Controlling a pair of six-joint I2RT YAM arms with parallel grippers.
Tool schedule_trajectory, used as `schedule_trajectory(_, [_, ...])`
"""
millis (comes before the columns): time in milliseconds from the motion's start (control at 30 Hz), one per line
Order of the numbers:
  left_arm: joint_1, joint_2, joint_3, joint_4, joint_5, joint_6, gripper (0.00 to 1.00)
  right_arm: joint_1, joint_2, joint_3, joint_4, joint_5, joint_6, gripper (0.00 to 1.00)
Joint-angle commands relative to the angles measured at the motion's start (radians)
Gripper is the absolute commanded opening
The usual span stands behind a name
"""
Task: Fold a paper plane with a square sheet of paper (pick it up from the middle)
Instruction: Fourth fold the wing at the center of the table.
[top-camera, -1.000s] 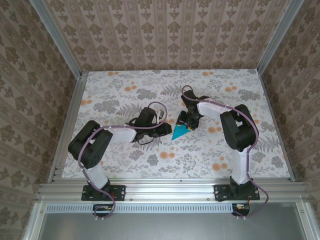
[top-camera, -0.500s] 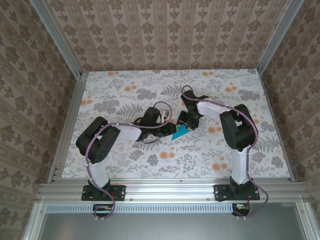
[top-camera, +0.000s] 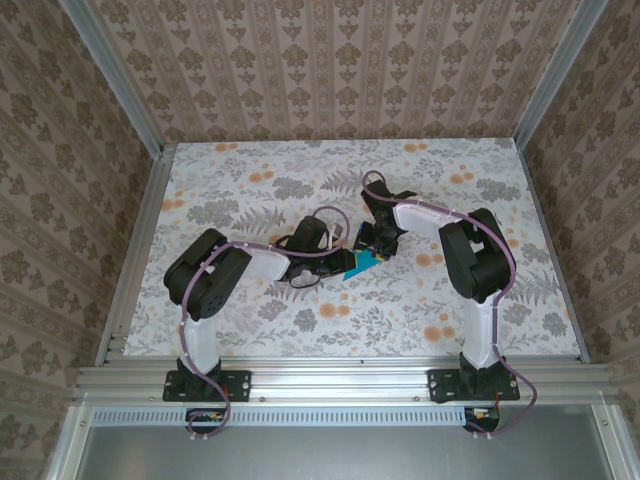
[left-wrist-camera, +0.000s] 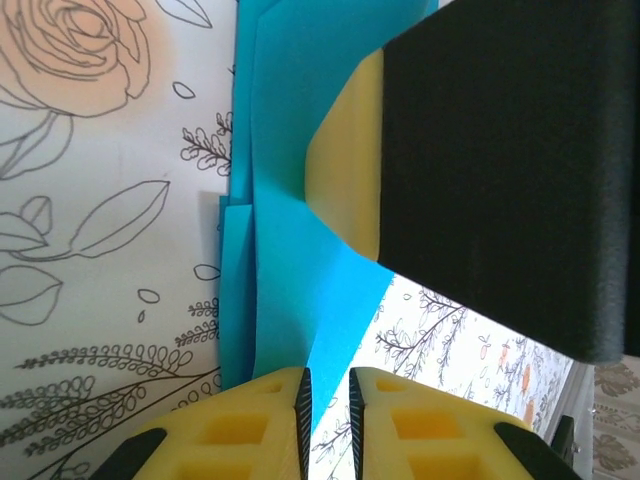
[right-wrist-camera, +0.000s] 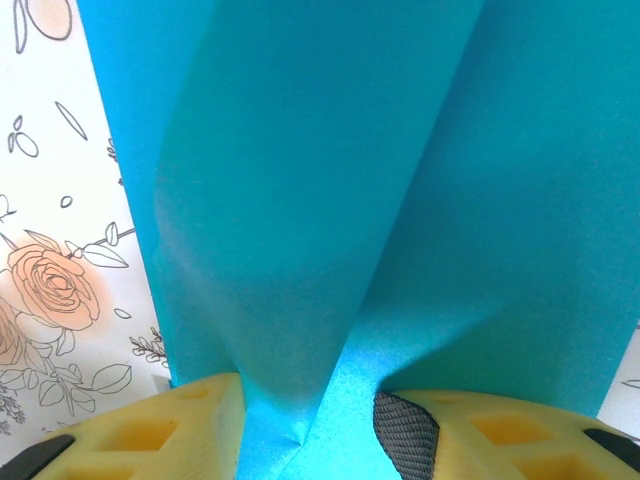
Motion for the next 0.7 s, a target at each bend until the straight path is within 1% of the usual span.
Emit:
schedule_trajectory(0, [-0.008, 0.009, 0.021, -0.067, -0.024, 0.045, 0.20, -0.013, 0.225, -0.109, -0.063, 0.201, 0.002, 0.49])
schedule_trajectory(433, [-0.014, 0.033, 0.029, -0.214, -0.074, 0.088, 0.14, -0.013, 0.199, -0.105, -0.064, 0.174, 0.005, 0.49])
schedule_trajectory(567, [-0.016, 0.043, 0.034, -0.286, -0.104, 0.094, 0.11, -0.015, 0.151, -0.086, -0.073, 0.151, -0.007, 0.50])
schedule_trajectory(667, [-0.019, 0.051, 0.042, -0.332, -0.121, 0.096, 0.10, -0.017, 0.080, -0.068, -0.069, 0.109, -0.025, 0.51])
